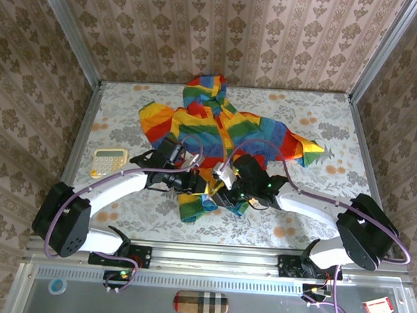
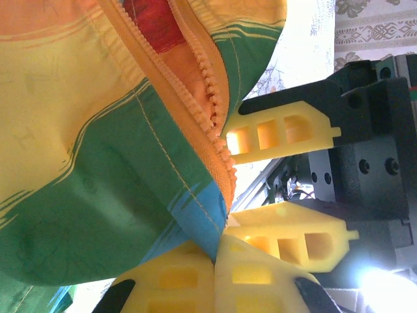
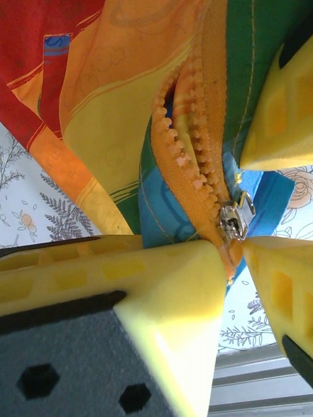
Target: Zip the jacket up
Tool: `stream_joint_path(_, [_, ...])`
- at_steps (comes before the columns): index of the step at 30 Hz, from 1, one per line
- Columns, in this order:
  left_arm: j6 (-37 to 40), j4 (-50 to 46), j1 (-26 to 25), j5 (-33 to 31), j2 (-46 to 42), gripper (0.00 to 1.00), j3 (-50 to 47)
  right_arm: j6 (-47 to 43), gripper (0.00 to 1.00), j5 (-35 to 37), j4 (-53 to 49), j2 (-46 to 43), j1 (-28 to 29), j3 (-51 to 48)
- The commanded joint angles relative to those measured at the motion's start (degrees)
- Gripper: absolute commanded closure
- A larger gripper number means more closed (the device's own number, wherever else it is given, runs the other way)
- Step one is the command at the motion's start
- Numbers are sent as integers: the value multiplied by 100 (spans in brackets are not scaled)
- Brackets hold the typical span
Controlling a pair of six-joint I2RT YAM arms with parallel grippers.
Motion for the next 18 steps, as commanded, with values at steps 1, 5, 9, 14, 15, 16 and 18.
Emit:
stream_joint_path(1, [168, -219, -5, 61, -79, 100, 196, -47, 80, -56, 337, 68, 45, 103])
stream_joint_path(5, [195, -301, -5, 26, -140, 100, 165, -14, 99, 49, 276, 86, 44, 145])
stream_joint_path(9, [246, -354, 12, -1, -168, 100, 143, -46, 100, 170, 147, 6, 44, 72])
stream_joint_path(14, [346, -449, 13, -3, -158, 100, 149, -60, 100, 370, 206, -304, 49, -114])
stream_joint_path(15, [385, -496, 12, -19, -166, 100, 159, -27, 100, 444, 233, -346, 44, -133])
stream_joint_path(16, [428, -558, 12, -32, -159, 100, 164, 4, 100, 488, 242, -370, 29, -128])
stream_joint_path(18, [507, -696, 12, -77, -158, 100, 199, 77, 100, 537, 244, -358, 6, -93])
